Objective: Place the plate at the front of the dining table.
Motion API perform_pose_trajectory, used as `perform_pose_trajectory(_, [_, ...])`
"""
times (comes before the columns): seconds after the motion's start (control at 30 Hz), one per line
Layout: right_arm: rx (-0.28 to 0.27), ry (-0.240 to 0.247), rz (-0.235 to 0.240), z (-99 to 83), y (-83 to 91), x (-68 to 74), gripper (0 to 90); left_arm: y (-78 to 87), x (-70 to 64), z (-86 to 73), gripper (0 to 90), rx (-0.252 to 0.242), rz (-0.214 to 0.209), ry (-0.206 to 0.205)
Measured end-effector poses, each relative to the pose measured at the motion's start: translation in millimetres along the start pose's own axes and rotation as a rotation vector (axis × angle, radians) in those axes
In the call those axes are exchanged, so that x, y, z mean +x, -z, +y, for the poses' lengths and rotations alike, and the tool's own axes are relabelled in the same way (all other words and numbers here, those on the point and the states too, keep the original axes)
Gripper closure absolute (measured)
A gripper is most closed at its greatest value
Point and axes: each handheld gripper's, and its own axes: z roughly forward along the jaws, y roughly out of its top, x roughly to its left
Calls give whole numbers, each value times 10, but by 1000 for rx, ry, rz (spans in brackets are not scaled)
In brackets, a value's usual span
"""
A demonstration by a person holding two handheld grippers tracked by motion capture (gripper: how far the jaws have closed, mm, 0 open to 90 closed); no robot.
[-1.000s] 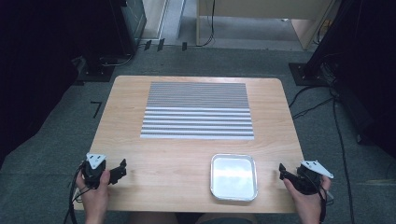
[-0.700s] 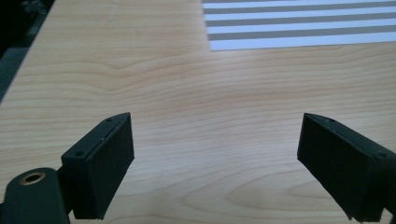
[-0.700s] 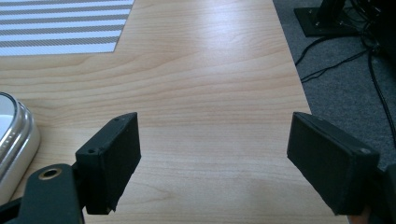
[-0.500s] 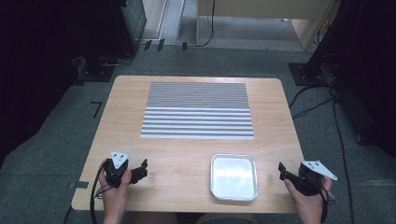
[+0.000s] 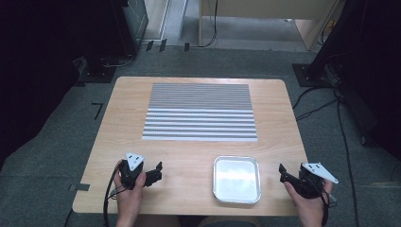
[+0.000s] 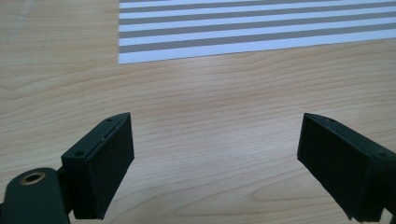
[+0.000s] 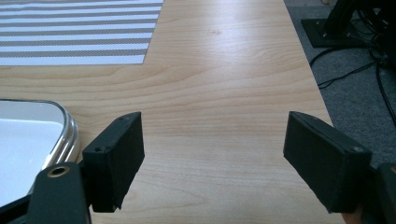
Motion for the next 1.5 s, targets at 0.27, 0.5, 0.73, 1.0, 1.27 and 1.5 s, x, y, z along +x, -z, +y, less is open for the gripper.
perform_pose_trajectory(0.27, [-13, 10, 23, 8, 26, 68, 237, -40, -240, 36, 109, -2, -52, -11])
perform_pose_trajectory(0.5, [-18, 13, 42, 9, 37, 122, 248, -73, -446, 59, 109, -5, -94, -29])
perform_pose_trajectory(0.73, [-32, -2, 53, 13, 54, 194, 264, -90, -621, 77, 103, -3, -130, -44])
perform_pose_trajectory(1.0, [-37, 8, 70, 3, 59, 299, 278, -110, -748, 77, 103, -2, -152, -44])
perform_pose_trajectory(1.27, [-66, 33, 95, -8, 80, 438, 347, -135, -909, 87, 103, -10, -175, -45])
perform_pose_trajectory(1.5, [-87, 53, 110, -33, 80, 502, 382, -173, -1024, 68, 103, -9, -184, -45])
